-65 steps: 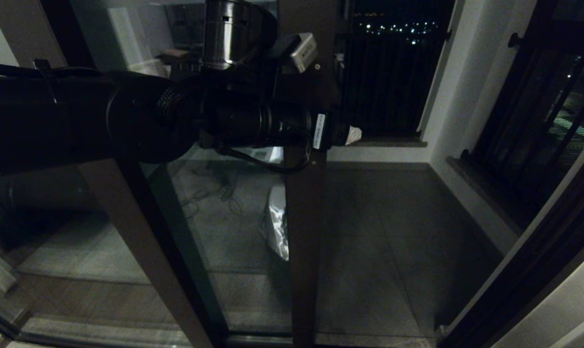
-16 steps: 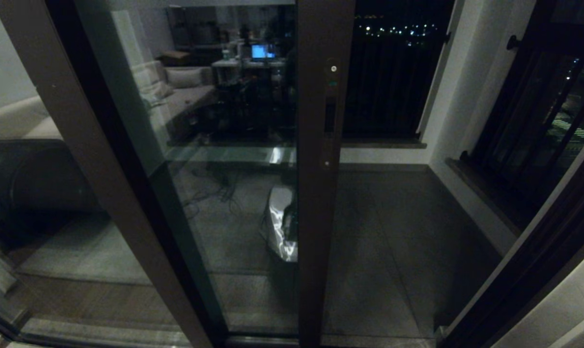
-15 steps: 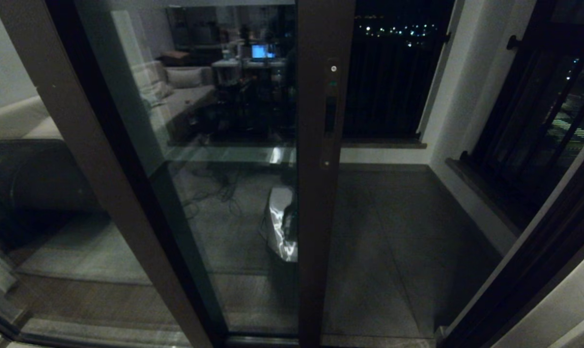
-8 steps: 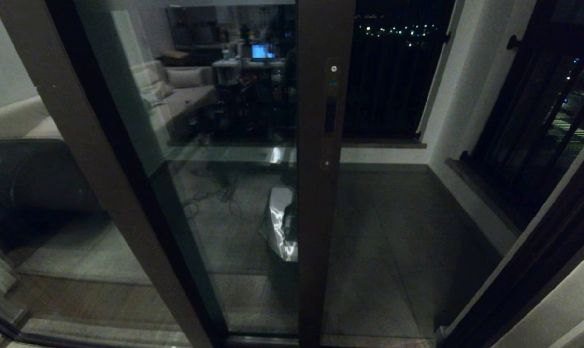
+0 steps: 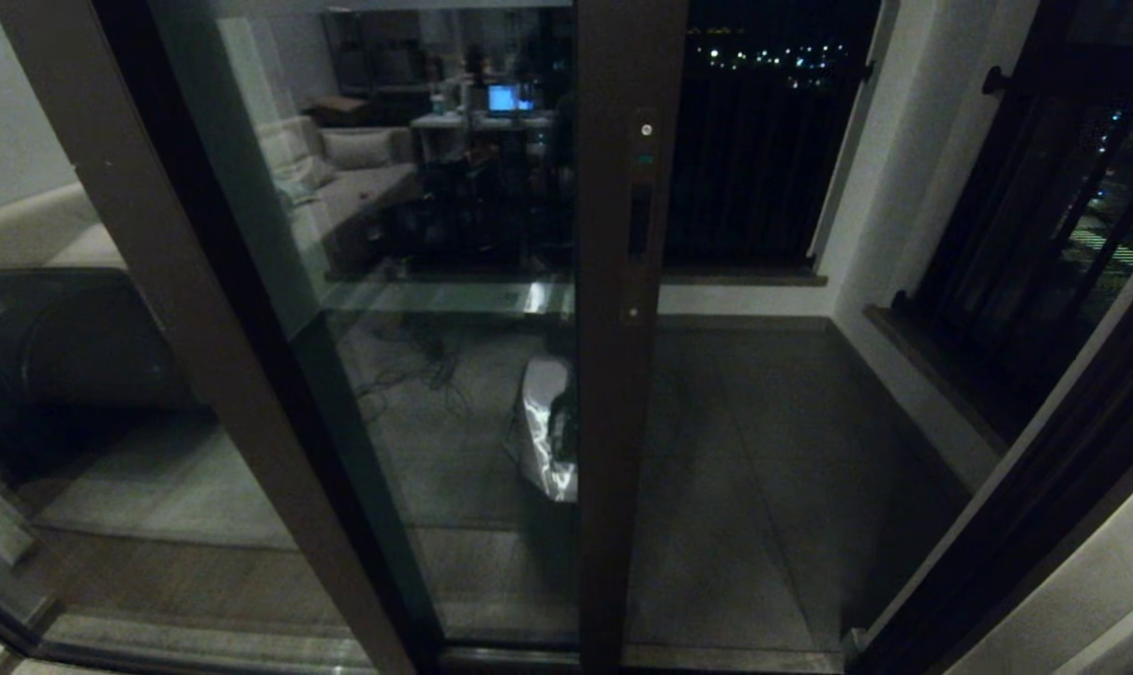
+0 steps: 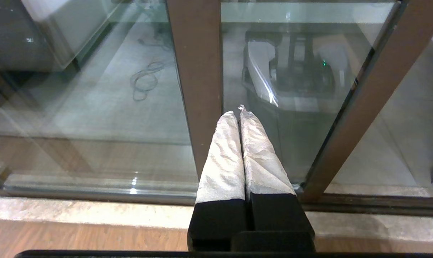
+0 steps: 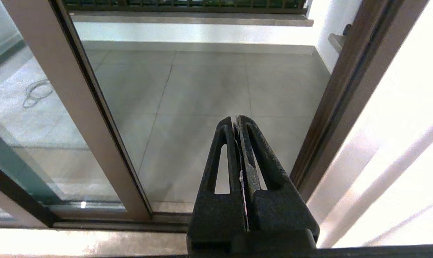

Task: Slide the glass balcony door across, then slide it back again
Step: Close the slid door

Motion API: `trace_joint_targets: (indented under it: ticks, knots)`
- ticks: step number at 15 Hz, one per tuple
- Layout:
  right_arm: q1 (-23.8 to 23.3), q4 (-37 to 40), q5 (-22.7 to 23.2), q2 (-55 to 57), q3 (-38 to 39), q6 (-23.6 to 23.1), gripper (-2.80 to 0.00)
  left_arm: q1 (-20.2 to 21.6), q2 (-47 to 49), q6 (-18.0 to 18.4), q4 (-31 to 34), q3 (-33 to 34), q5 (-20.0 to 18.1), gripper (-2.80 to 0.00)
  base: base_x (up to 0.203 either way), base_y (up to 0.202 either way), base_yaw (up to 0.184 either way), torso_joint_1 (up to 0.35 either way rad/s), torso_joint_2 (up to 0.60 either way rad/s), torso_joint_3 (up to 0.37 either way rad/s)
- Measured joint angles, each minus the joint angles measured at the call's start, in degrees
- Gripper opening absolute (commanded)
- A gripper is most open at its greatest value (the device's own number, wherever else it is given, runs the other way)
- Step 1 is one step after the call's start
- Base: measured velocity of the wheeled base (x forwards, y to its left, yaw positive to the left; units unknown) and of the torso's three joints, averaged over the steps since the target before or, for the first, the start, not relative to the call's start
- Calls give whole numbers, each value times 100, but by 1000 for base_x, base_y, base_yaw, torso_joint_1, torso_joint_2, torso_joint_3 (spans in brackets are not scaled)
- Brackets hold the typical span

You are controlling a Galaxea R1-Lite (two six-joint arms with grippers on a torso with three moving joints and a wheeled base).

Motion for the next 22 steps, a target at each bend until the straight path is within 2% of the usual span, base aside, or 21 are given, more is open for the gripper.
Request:
trace_joint_targets:
  ticks: [7, 11, 22]
  knots:
    - [0, 1, -2, 0, 0, 1, -280, -7, 0, 122, 2, 0, -30, -280, 0, 0, 0, 0, 0, 0]
    - [0, 0, 1, 0, 0, -2, -280, -7, 0, -45, 0, 0, 25, -280, 0, 0, 0, 0, 0, 0]
    - [2, 0, 1, 0, 0, 8, -280, -5, -2, -57, -2, 0, 42, -280, 0, 0, 0, 0, 0, 0]
